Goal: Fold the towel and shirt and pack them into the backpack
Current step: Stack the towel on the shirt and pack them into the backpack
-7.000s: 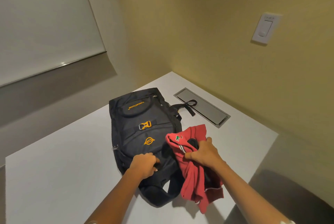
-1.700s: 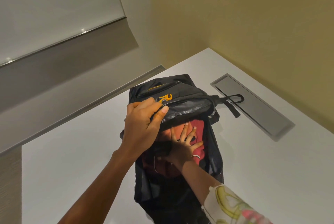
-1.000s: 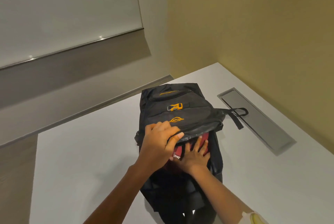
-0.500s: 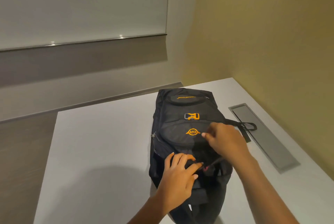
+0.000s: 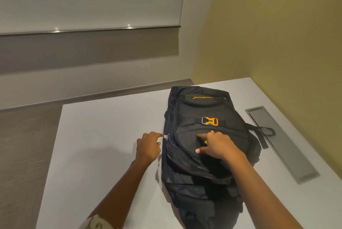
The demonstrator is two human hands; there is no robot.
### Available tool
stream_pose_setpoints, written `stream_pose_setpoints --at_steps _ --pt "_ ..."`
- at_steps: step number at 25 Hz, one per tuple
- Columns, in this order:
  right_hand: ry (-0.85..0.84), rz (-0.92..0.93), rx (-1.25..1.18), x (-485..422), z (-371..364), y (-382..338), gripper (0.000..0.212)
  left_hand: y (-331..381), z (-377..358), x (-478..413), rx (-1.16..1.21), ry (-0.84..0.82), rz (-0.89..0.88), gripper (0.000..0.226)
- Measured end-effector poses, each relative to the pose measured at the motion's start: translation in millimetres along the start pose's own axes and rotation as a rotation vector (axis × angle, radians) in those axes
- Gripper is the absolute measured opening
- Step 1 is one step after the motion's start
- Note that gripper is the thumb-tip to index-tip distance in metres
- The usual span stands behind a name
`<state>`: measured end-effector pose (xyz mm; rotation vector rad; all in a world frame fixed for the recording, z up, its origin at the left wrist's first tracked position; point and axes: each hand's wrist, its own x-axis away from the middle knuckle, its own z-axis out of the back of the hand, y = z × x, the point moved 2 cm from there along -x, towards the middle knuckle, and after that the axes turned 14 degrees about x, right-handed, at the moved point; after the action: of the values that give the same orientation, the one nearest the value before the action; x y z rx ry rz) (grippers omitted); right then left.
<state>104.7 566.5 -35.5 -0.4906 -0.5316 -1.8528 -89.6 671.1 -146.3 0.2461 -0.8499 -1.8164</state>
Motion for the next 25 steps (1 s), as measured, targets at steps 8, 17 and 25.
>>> stream_pose_setpoints --at_steps 8,17,25 --pt "-0.059 0.025 -0.023 4 6 14 0.064 2 -41 -53 -0.271 -0.090 -0.153 0.031" --pt "-0.036 0.023 -0.038 0 3 2 0.067 1 -39 -45 -0.399 -0.096 -0.132 0.034" --pt "0.014 -0.034 -0.005 -5 -40 -3 0.077 -1 -33 22 -0.406 -0.085 -0.103 0.029"
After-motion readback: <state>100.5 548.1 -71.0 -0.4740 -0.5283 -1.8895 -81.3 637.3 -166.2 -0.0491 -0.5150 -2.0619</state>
